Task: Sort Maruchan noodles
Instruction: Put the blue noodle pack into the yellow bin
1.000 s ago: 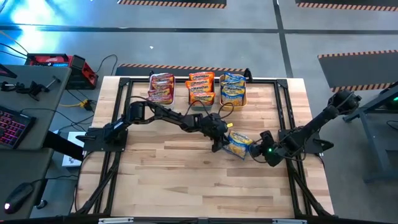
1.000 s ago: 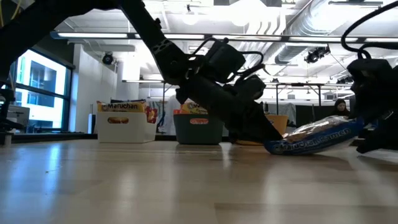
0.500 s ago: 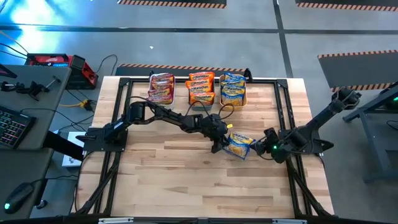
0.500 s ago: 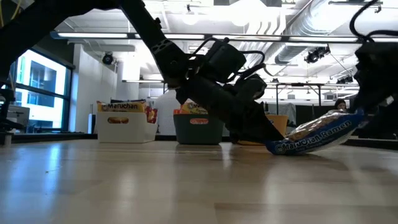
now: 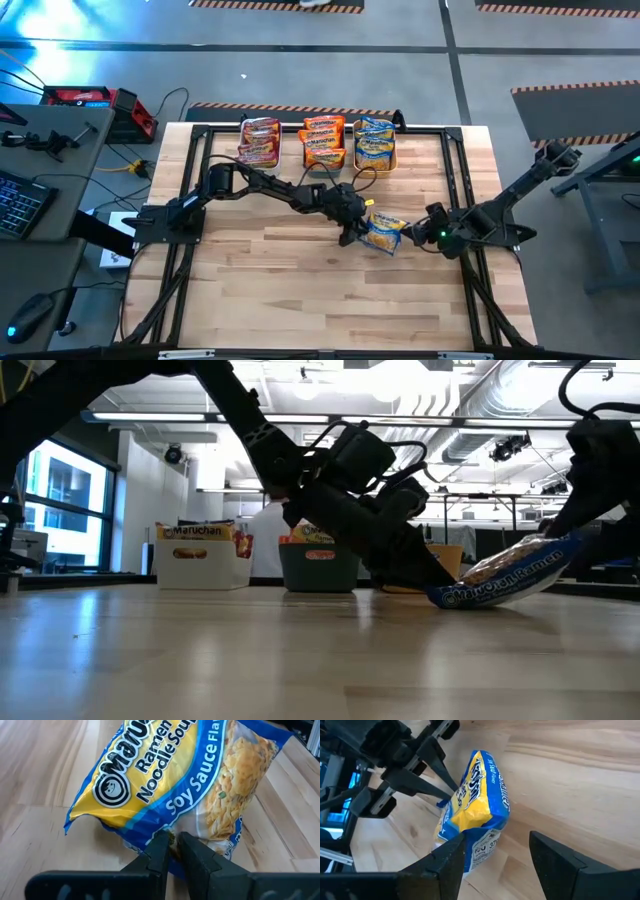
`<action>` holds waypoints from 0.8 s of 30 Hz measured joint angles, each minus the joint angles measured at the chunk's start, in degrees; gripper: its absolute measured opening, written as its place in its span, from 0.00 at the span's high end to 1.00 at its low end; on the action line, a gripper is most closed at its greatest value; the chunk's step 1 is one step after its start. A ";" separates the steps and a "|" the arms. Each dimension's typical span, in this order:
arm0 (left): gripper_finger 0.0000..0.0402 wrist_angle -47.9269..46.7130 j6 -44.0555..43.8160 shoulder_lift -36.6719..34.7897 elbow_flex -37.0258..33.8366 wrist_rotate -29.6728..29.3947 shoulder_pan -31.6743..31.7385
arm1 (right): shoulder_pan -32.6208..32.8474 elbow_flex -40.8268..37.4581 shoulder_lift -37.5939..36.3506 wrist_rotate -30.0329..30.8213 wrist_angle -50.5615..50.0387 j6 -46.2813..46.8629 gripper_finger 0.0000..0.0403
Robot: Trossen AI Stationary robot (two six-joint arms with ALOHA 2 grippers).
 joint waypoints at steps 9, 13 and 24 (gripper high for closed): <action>0.90 -0.17 2.89 0.03 0.00 0.32 0.01 | 0.41 0.00 -2.23 -4.80 -6.55 1.97 0.49; 0.90 -0.16 4.12 0.04 -0.02 1.03 0.04 | 0.59 0.00 -3.97 -3.16 -7.13 0.85 0.49; 0.90 -0.11 7.39 0.07 -0.04 1.65 0.04 | -2.65 -7.21 -3.74 -1.76 15.34 -5.94 0.49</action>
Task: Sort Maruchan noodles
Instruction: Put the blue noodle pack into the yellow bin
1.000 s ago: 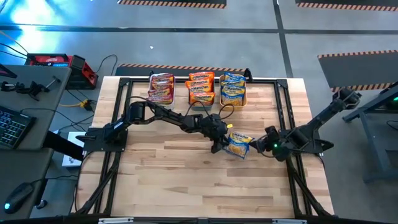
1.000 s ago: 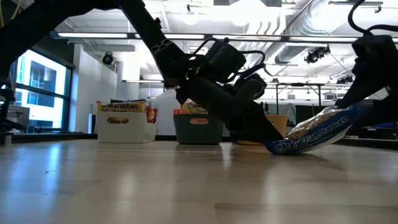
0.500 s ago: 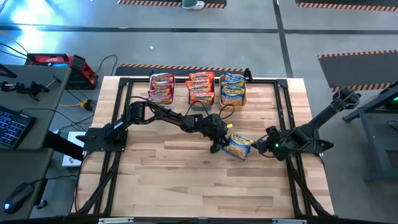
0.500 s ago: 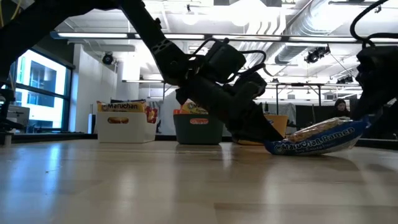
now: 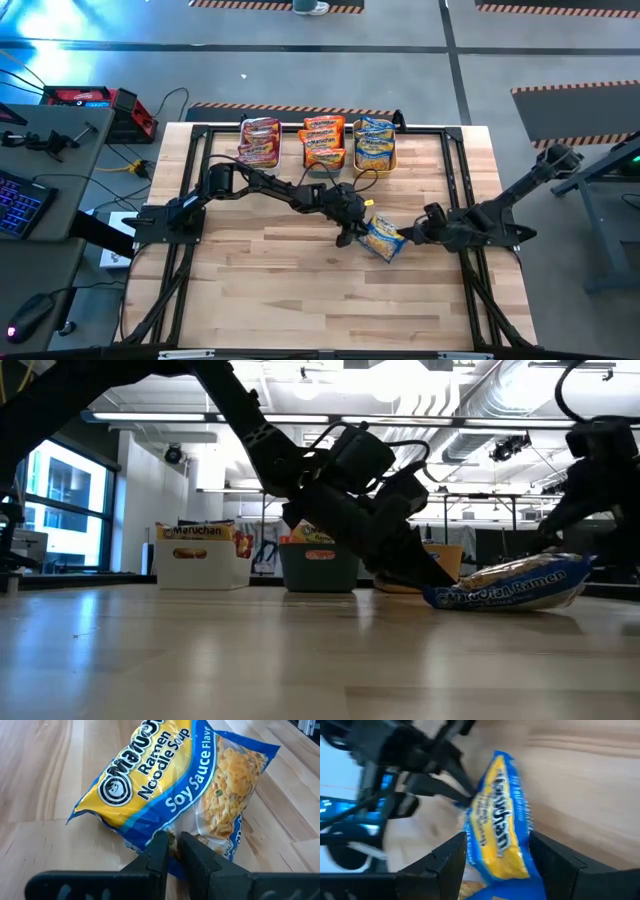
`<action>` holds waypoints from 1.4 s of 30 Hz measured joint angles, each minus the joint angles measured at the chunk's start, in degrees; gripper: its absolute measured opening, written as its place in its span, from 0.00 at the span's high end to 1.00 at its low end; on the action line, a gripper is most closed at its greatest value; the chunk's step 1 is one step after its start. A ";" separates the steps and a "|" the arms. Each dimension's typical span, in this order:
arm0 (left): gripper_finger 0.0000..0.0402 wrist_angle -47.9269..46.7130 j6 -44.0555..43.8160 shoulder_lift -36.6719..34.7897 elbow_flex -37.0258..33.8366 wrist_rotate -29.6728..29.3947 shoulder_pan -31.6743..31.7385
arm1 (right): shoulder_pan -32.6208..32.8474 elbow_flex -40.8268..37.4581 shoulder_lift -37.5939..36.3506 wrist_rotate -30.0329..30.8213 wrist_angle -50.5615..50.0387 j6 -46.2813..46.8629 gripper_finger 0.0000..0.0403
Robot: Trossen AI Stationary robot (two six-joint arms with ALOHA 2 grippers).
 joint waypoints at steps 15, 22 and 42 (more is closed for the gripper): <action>0.90 0.17 3.41 0.04 -0.04 3.02 0.27 | -10.33 -1.18 4.05 -16.87 3.10 5.02 0.49; 0.90 0.28 4.03 0.04 -0.04 3.17 1.20 | -13.52 -1.18 5.47 -18.63 9.07 2.37 0.49; 0.90 1.84 3.81 0.09 -0.07 2.76 1.88 | -17.27 -1.18 17.04 -20.78 20.32 -1.96 0.59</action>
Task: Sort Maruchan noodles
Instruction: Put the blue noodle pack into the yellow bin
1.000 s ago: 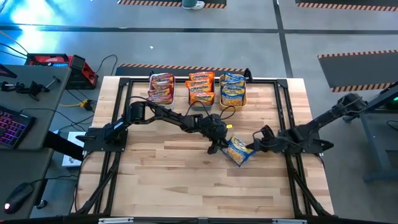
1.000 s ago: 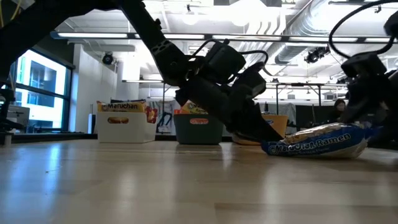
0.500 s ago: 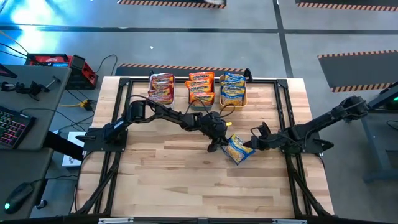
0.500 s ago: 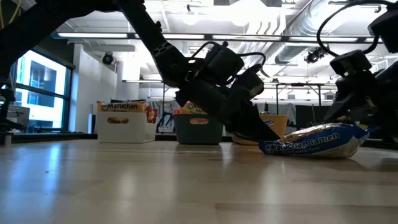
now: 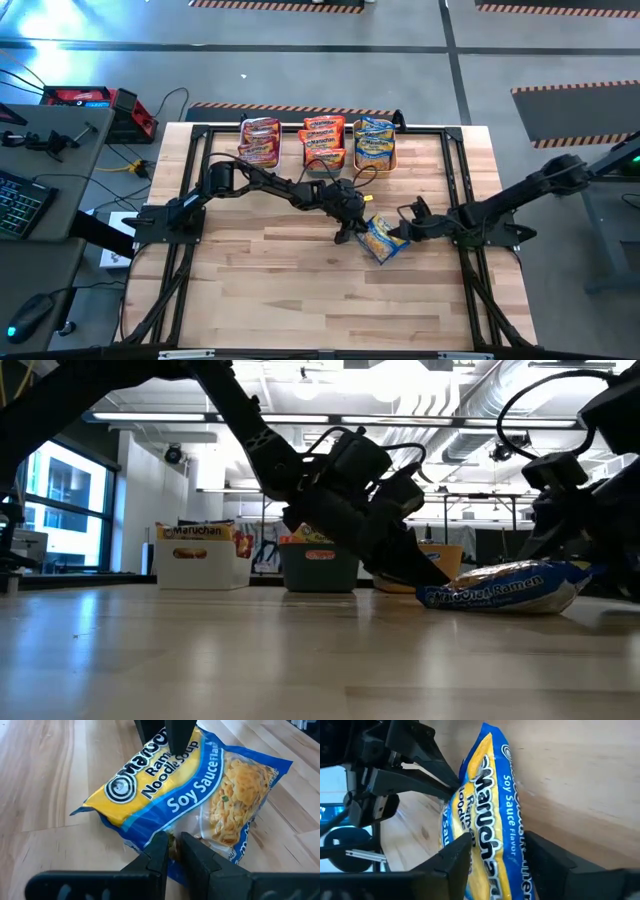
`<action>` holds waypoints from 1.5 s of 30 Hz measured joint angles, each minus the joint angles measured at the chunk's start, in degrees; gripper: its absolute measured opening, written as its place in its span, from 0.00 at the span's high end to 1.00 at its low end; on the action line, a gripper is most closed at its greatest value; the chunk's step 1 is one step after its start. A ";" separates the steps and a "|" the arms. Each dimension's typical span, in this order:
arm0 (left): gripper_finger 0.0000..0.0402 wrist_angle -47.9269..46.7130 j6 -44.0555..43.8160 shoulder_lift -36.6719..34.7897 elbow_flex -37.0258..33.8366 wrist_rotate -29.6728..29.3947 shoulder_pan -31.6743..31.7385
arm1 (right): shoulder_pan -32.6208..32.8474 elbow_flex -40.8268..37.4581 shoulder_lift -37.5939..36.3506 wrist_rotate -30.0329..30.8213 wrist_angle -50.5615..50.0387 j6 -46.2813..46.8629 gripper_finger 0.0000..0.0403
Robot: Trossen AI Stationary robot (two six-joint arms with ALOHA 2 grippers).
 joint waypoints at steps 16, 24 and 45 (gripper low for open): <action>0.79 -2.97 -6.85 -4.07 0.07 6.82 4.37 | 0.01 0.00 1.98 1.80 6.19 -12.98 0.94; 0.71 -5.53 -0.92 -14.23 -7.78 5.46 6.40 | -3.55 3.76 1.89 1.07 7.86 -28.79 0.95; 0.82 29.92 -11.77 -38.86 -46.68 -4.42 6.68 | -29.52 38.29 7.32 -25.73 -47.34 -58.75 0.82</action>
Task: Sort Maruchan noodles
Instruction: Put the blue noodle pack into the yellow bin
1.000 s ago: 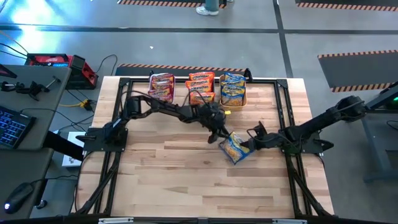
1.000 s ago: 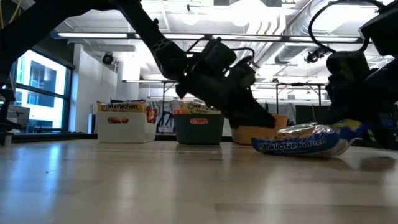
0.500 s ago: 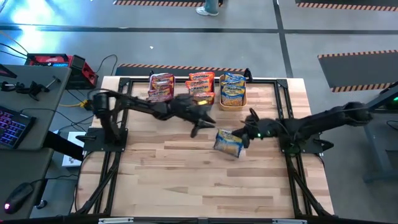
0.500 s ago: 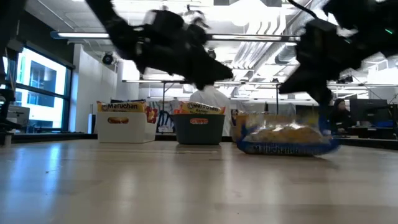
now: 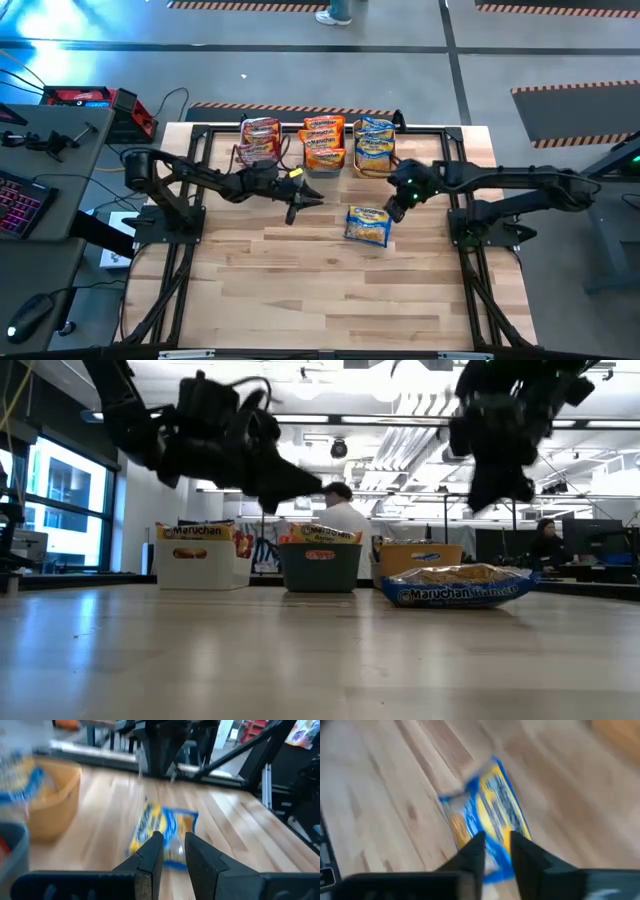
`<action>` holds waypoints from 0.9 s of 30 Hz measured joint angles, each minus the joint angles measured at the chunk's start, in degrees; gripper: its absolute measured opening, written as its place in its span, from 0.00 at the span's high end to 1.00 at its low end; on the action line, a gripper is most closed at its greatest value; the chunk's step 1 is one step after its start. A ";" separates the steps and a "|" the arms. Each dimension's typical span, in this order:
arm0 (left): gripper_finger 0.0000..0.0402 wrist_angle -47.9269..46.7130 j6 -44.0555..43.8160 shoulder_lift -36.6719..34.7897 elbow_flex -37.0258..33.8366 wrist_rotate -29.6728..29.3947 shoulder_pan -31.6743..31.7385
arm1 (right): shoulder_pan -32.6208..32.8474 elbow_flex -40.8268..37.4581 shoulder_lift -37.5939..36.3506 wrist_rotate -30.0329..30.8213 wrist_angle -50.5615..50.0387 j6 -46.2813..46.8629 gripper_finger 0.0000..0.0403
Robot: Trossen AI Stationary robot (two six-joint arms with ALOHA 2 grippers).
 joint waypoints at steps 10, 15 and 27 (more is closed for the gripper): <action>0.82 3.87 -6.17 10.17 -0.51 0.02 -3.21 | -1.96 -3.83 10.78 -0.93 11.98 -7.59 0.37; 0.82 5.81 -6.23 11.87 -0.47 -0.02 -4.61 | -5.93 -3.82 17.92 -4.39 16.89 -14.85 0.33; 0.82 5.57 -6.24 11.87 -0.47 -2.08 -4.67 | -9.01 -3.60 29.78 -19.50 25.41 -19.34 0.55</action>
